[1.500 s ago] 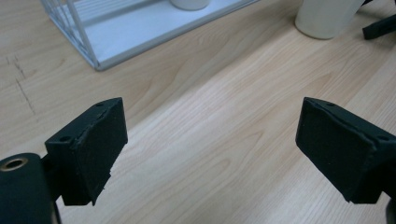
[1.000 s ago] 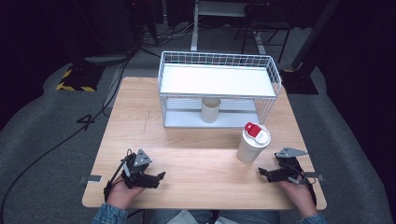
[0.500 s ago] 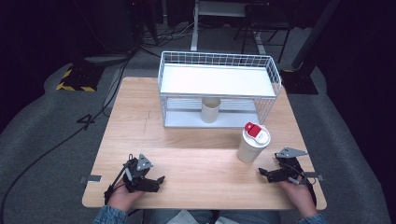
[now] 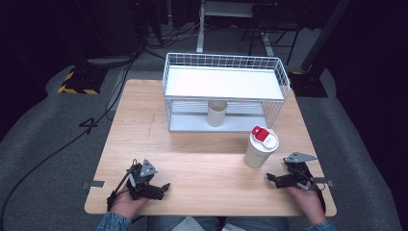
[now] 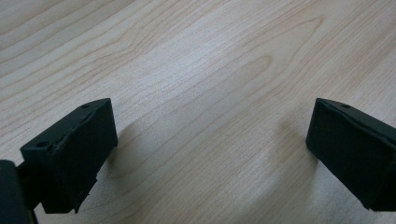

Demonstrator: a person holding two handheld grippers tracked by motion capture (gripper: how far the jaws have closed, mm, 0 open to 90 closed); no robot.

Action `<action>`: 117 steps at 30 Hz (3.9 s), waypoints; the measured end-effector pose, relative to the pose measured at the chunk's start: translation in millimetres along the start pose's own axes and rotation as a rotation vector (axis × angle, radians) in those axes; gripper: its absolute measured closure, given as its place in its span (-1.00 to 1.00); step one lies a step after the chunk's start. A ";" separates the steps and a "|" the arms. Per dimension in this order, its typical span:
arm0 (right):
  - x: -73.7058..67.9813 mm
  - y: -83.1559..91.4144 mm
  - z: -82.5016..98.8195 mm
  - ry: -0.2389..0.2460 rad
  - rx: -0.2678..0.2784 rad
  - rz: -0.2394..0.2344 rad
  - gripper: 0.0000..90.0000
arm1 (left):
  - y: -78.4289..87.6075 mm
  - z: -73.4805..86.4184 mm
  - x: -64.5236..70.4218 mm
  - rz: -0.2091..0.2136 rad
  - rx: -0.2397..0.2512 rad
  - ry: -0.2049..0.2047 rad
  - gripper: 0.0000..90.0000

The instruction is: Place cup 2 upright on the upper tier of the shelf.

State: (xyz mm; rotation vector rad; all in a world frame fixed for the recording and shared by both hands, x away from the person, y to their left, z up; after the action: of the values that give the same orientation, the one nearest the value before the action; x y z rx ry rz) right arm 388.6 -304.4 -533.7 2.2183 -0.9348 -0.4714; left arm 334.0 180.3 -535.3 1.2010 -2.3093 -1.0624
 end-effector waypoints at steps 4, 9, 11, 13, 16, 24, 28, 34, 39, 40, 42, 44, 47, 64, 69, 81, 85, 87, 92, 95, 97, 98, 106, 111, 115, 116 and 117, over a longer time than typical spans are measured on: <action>0.5 1.9 -1.6 0.002 0.015 0.004 -1.00 | 0.0 -0.3 -0.1 -0.004 -0.003 -0.011 -0.95; -1.3 6.2 -4.0 0.006 0.028 -0.015 -1.00 | -1.9 -1.8 1.5 -0.014 -0.001 0.004 -0.97; -2.9 7.2 -5.3 0.012 0.030 -0.027 -1.00 | -1.8 -1.8 1.4 -0.014 -0.002 0.003 -0.97; -4.7 9.2 -7.8 0.021 0.047 -0.034 -1.00 | -1.8 -1.8 1.4 -0.015 -0.002 0.003 -0.97; -8.0 13.8 -13.8 0.035 0.089 -0.050 -1.00 | -1.8 -1.7 1.6 -0.014 -0.001 0.006 -0.97; -14.9 20.3 -32.0 0.045 0.207 -0.104 -1.00 | -1.9 -1.7 1.7 -0.013 -0.001 0.008 -0.97; -17.2 19.2 -41.2 0.048 0.241 -0.125 -1.00 | -1.8 -1.8 1.5 -0.014 -0.001 0.005 -0.97; -19.7 14.5 -50.3 0.051 0.272 -0.141 -1.00 | -2.0 -1.9 1.2 -0.011 -0.001 0.000 -0.97; -20.8 9.1 -54.6 0.045 0.288 -0.145 -1.00 | -1.9 -1.9 1.1 -0.011 -0.001 -0.002 -0.97; -21.2 8.3 -55.5 0.044 0.294 -0.147 -1.00 | -2.0 -1.8 1.5 -0.010 -0.001 0.004 -0.97; -21.9 6.7 -57.5 0.036 0.308 -0.146 -1.00 | -2.0 -1.9 1.1 -0.011 -0.001 -0.001 -0.97; -23.1 4.5 -60.1 0.029 0.321 -0.150 -1.00 | -2.0 -1.9 1.2 -0.010 -0.001 0.000 -0.97; -24.7 1.3 -63.5 0.023 0.326 -0.142 -1.00 | -2.1 -1.9 1.4 -0.009 -0.001 0.003 -0.97; -28.3 -13.5 -75.9 -0.033 0.357 -0.101 -1.00 | -2.1 -1.9 1.4 -0.009 -0.001 0.004 -0.97; -29.4 -15.4 -77.3 -0.031 0.371 -0.103 -0.99 | -2.0 -1.9 1.2 -0.010 -0.001 0.000 -0.97; -31.5 -20.1 -77.2 -0.015 0.383 -0.071 -0.85 | -2.1 -1.9 1.4 -0.009 0.000 0.004 -0.97; -32.3 -19.7 -77.0 -0.010 0.383 -0.070 -0.80 | -2.0 -1.9 1.0 -0.011 -0.001 -0.001 -0.97; -32.8 -19.6 -76.7 -0.012 0.384 -0.066 -0.79 | -2.0 -1.9 1.0 -0.011 -0.001 -0.002 -0.97; -33.3 -19.4 -76.5 -0.006 0.383 -0.058 -0.78 | -2.0 -1.9 1.0 -0.011 -0.001 -0.001 -0.97; -33.6 -19.3 -76.5 -0.006 0.384 -0.055 -0.77 | -2.0 -2.0 1.0 -0.011 -0.001 -0.002 -0.97; -33.6 -19.3 -76.6 -0.003 0.384 -0.051 -0.77 | -2.0 -1.9 1.3 -0.009 -0.001 0.003 -0.97; -33.6 -19.2 -76.6 -0.002 0.384 -0.050 -0.77 | -2.0 -1.9 1.2 -0.010 -0.001 0.001 -0.97; -33.4 -18.7 -76.7 0.004 0.388 -0.050 -0.76 | -2.0 -1.9 1.2 -0.010 -0.001 0.002 -0.97; -32.4 -17.5 -76.3 0.003 0.383 -0.046 -0.76 | -2.1 -1.9 1.3 -0.009 -0.001 0.003 -0.97; -30.4 -14.4 -76.2 0.002 0.379 -0.047 -0.76 | -2.1 -1.9 1.4 -0.009 -0.001 0.003 -0.97; -30.0 -12.9 -76.6 0.001 0.382 -0.049 -0.76 | -2.0 -1.9 1.1 -0.010 -0.001 0.000 -0.97; -29.7 -11.1 -77.0 0.000 0.384 -0.050 -0.76 | -2.0 -2.0 1.0 -0.011 -0.001 -0.002 -0.97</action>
State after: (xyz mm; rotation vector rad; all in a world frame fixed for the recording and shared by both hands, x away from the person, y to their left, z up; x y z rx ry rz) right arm 416.2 -242.7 -485.1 2.5899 -1.0417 -0.3340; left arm 335.6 177.9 -535.5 1.2137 -2.3059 -1.0683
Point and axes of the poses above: each handheld gripper's, and its own axes: y roughly backward along the jaws, z roughly out of its underside, x roughly to its right, the point moved 4 cm from there along -y, roughly forward along the jaws, and after that the axes turned 6 degrees about -z, right-handed, at the moved point
